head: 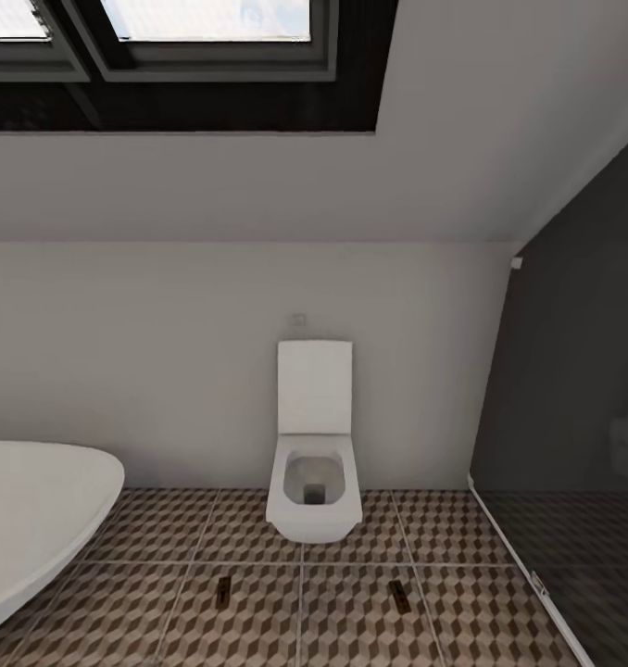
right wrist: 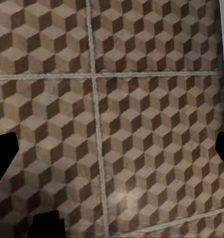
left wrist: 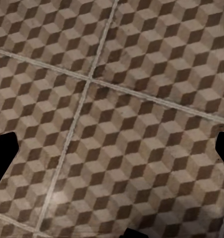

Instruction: Take the four mousetraps from the cabinet in the bathroom and place them on the bathroom floor. Make sure all four end up on the same floor surface, and ensure that at least two of them are either under or directly next to the same bathroom sink.

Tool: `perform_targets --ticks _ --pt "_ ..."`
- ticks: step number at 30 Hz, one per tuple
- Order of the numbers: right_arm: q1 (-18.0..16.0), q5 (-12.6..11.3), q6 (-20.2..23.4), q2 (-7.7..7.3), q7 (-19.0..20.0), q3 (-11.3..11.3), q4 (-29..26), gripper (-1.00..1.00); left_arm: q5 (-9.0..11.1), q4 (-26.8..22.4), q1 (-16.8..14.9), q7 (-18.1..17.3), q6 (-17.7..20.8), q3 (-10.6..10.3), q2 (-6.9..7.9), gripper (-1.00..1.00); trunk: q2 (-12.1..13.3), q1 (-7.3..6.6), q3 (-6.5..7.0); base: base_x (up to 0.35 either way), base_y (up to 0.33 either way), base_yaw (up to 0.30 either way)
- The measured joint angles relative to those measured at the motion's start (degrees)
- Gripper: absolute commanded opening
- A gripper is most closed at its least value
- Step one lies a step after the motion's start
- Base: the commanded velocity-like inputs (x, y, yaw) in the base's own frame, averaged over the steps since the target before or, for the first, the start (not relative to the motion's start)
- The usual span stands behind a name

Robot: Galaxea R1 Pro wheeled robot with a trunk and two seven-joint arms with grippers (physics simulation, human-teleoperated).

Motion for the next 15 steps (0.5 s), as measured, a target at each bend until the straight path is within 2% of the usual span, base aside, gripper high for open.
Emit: perform_targets --ticks 3,12,15 --pt "2.3 0.0 -0.1 0.15 0.2 0.0 0.0 1.00 0.0 0.0 2.1 0.0 -0.1 0.0 -0.66 1.00 1.2 -0.66 0.54 0.000 0.000 0.000" --pt "6.7 0.0 -0.2 0.36 0.4 0.0 0.0 1.00 0.0 0.0 5.6 -0.1 -0.1 0.0 -2.66 1.00 4.8 -2.64 2.16 0.000 0.000 0.000" --pt "8.0 0.0 -0.2 0.40 0.4 0.0 0.0 1.00 0.0 0.0 6.8 -0.1 -0.1 0.0 -3.52 1.00 4.8 -2.64 2.17 0.000 0.000 0.000"
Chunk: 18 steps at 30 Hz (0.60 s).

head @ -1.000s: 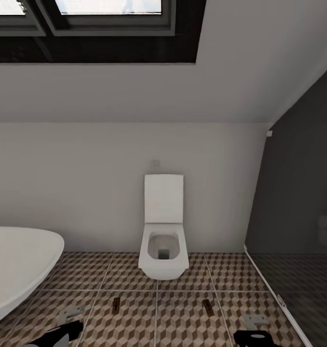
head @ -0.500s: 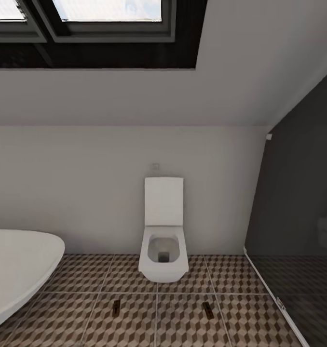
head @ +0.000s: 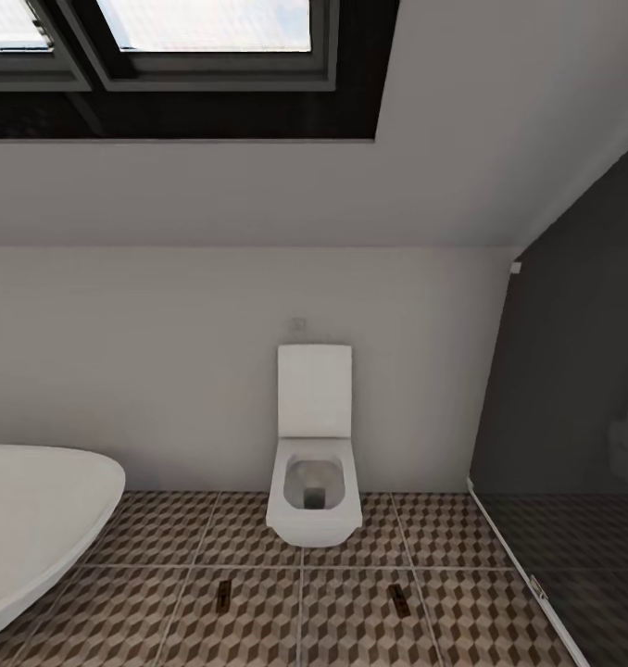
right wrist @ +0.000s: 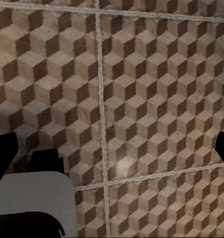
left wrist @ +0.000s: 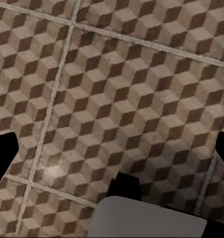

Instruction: Take the four mousetraps from the cabinet in the bathroom and place them on the bathroom floor. Make sure all four end up on the same floor surface, and ensure that at least two of them are either under or directly next to the same bathroom sink.

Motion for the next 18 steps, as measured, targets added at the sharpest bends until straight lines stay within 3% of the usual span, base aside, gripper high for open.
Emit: perform_targets --ticks 8,18 --pt "2.4 -0.2 0.0 0.53 0.0 -0.1 0.0 1.00 -0.2 0.0 2.0 -0.1 0.0 -0.1 -1.15 1.00 0.0 0.00 0.00 0.000 0.000 0.000" --pt "4.9 -0.4 -0.3 1.17 0.0 -0.1 0.0 1.00 -0.4 0.0 4.6 -0.2 -0.2 -0.1 -1.47 1.00 0.0 0.00 0.00 0.000 0.000 0.000"
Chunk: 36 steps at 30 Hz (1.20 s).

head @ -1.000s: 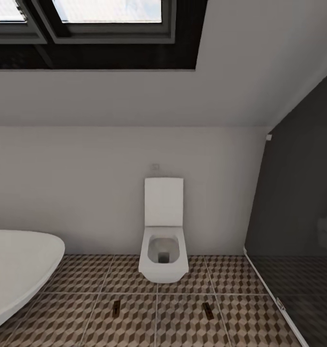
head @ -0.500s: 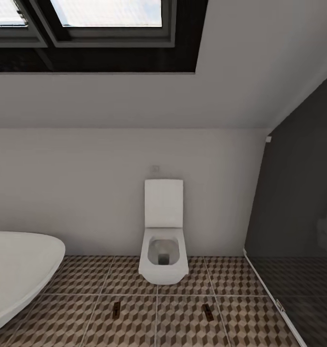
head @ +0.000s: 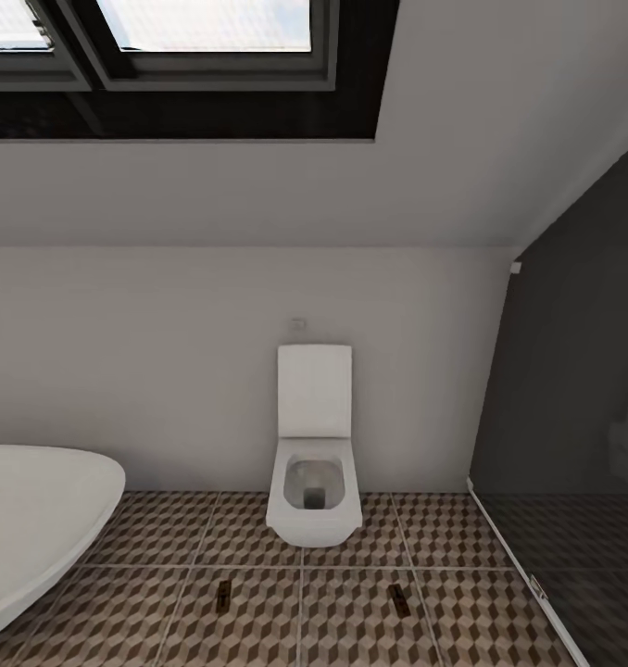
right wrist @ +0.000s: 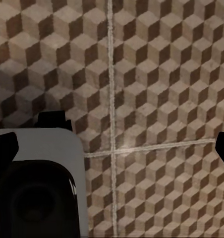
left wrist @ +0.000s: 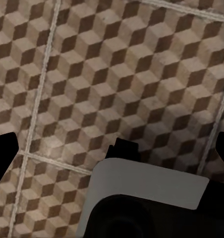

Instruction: Take the four mousetraps from the cabinet in the bathroom and place them on the bathroom floor. Make sure all four end up on the same floor surface, and ensure that at least two of them are either under or directly next to the same bathroom sink.

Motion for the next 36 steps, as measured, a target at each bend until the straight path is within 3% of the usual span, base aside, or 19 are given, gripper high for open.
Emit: perform_targets --ticks 14,36 --pt "0.8 -0.2 -1.9 0.11 0.0 -0.1 0.0 1.00 0.1 0.0 1.7 0.0 -4.6 0.0 -0.05 1.00 0.0 0.00 0.00 0.000 0.000 0.000" --pt "0.8 -0.2 -1.7 0.02 -0.1 -0.1 0.0 1.00 -0.1 -0.3 1.9 0.1 -5.3 -0.2 0.72 1.00 0.0 0.00 0.00 0.000 0.000 0.000"
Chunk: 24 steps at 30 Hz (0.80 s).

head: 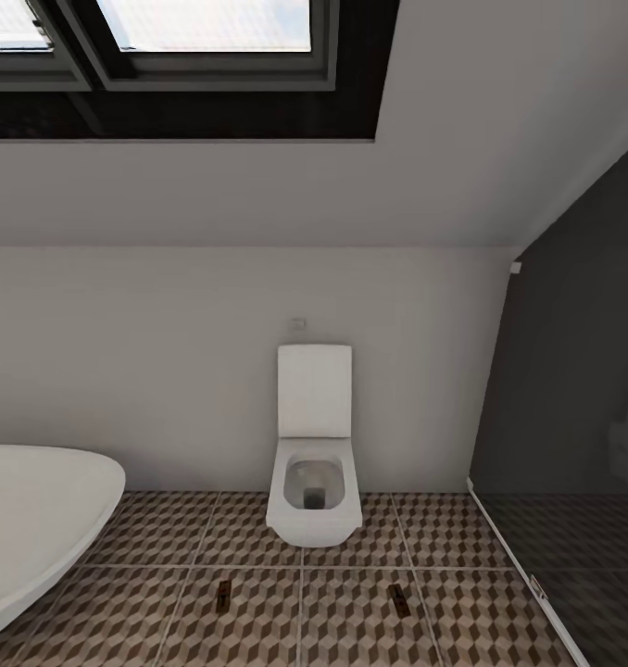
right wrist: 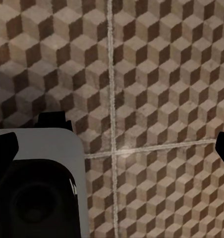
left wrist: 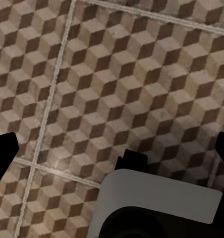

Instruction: Take the four mousetraps from the cabinet in the bathroom and place them on the bathroom floor. Make sure all four end up on the same floor surface, and ensure that at least two of them are either under or directly next to the same bathroom sink.

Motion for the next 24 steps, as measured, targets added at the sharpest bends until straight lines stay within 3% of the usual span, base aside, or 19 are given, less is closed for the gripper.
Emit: perform_targets --ticks 24 --pt "0.0 0.6 -0.7 0.09 0.0 0.1 -0.9 1.00 0.1 -0.4 0.0 0.0 -0.1 0.2 -0.21 1.00 0.0 0.00 0.00 0.000 0.000 0.000"
